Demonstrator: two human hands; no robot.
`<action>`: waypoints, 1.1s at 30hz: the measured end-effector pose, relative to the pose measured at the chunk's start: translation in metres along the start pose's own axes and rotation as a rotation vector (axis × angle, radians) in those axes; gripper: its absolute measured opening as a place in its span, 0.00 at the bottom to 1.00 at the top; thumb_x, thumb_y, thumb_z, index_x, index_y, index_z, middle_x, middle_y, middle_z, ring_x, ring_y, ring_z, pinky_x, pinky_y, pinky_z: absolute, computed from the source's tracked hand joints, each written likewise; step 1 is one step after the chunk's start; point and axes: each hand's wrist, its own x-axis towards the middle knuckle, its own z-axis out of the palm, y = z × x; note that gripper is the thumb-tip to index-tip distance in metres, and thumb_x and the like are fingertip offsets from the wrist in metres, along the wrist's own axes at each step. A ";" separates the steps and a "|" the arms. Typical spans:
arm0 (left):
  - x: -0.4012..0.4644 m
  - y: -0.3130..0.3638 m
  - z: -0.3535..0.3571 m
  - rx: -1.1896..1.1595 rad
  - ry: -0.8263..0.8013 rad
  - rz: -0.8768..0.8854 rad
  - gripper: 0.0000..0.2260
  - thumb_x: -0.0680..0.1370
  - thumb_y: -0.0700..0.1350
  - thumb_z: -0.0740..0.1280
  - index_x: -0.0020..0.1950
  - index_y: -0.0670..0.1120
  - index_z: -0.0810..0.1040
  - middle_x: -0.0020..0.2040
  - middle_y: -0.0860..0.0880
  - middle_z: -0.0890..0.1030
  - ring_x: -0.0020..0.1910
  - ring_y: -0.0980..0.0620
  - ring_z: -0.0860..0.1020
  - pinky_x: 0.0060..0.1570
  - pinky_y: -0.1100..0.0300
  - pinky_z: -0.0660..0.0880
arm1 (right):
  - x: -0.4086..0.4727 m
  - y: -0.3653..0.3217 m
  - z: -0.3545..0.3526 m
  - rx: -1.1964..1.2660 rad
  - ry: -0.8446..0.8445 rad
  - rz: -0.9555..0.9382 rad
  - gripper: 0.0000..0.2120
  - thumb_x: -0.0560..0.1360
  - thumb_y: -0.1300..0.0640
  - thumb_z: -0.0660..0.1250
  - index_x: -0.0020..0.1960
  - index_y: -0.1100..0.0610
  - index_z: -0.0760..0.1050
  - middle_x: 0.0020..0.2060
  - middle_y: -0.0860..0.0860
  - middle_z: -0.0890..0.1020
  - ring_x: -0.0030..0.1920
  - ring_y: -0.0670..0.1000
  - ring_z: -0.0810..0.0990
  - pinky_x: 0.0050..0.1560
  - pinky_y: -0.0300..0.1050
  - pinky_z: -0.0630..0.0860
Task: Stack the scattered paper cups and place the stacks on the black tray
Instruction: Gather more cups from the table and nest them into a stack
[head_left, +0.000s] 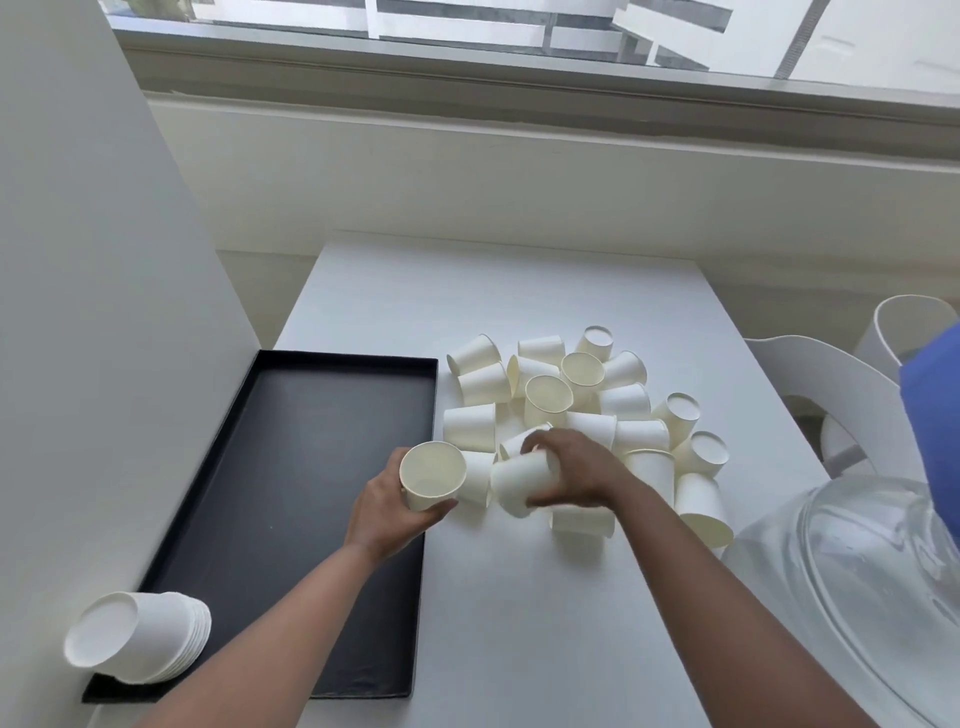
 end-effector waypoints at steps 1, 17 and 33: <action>0.002 0.000 0.000 -0.003 0.003 -0.002 0.25 0.64 0.53 0.78 0.56 0.54 0.71 0.46 0.55 0.80 0.47 0.49 0.78 0.45 0.55 0.76 | -0.001 0.002 -0.007 0.147 0.051 0.048 0.26 0.62 0.51 0.78 0.56 0.49 0.72 0.52 0.51 0.77 0.50 0.52 0.73 0.46 0.45 0.71; 0.020 0.031 0.020 0.066 -0.162 0.073 0.27 0.64 0.58 0.76 0.58 0.54 0.70 0.48 0.56 0.82 0.48 0.50 0.80 0.48 0.55 0.76 | 0.011 -0.054 0.025 1.206 0.317 0.099 0.21 0.68 0.50 0.71 0.57 0.52 0.67 0.51 0.55 0.79 0.48 0.51 0.77 0.44 0.40 0.74; 0.031 0.021 0.019 0.191 -0.170 -0.004 0.26 0.64 0.59 0.73 0.58 0.51 0.74 0.51 0.53 0.82 0.51 0.50 0.80 0.42 0.61 0.71 | 0.010 -0.055 0.032 0.944 0.152 -0.041 0.33 0.61 0.54 0.76 0.62 0.43 0.65 0.59 0.49 0.75 0.60 0.44 0.73 0.52 0.31 0.72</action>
